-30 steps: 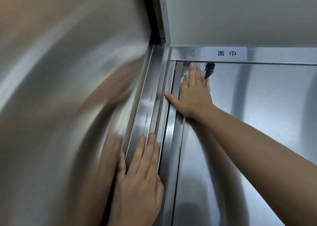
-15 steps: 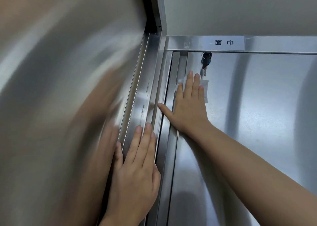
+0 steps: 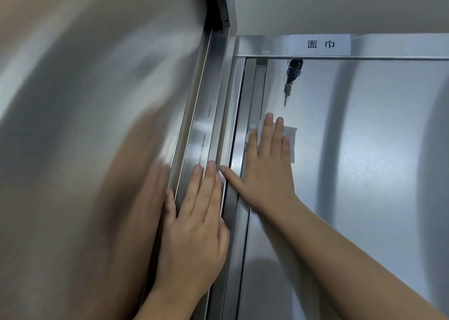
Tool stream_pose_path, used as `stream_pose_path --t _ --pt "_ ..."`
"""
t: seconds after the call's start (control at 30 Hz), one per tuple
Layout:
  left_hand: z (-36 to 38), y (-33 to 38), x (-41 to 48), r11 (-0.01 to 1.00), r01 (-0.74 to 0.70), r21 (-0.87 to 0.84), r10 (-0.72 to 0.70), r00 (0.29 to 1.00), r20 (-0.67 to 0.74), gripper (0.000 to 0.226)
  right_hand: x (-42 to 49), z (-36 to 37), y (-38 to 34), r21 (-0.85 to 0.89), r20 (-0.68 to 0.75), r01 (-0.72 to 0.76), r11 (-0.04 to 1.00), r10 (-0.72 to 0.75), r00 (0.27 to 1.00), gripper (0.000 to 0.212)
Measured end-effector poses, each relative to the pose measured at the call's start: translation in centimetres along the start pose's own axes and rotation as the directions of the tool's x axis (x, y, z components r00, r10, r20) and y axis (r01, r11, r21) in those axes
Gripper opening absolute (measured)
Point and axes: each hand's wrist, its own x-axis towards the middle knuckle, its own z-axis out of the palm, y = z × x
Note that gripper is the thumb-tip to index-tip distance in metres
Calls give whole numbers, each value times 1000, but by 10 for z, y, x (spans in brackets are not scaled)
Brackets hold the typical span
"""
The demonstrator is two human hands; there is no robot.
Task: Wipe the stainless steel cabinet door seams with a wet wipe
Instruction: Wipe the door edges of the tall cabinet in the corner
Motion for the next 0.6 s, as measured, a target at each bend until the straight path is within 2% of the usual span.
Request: stream_pose_path --t 0.17,0.3,0.4,0.6 --pt "0 0 0 1000 5 -2 -5 1000 0 62 1 -1 -2 22 -14 -14 1000 14 1000 96" --pt "-1 0 0 1000 7 -13 -7 1000 9 59 -40 9 -11 65 -58 8 998 -4 998 88" --pt "-1 1 0 1000 12 -18 -11 1000 26 57 -67 14 -18 53 -34 21 998 -19 999 87" --pt "2 0 -2 999 8 -39 -7 1000 17 56 -47 10 -18 52 -21 -32 998 33 999 92"
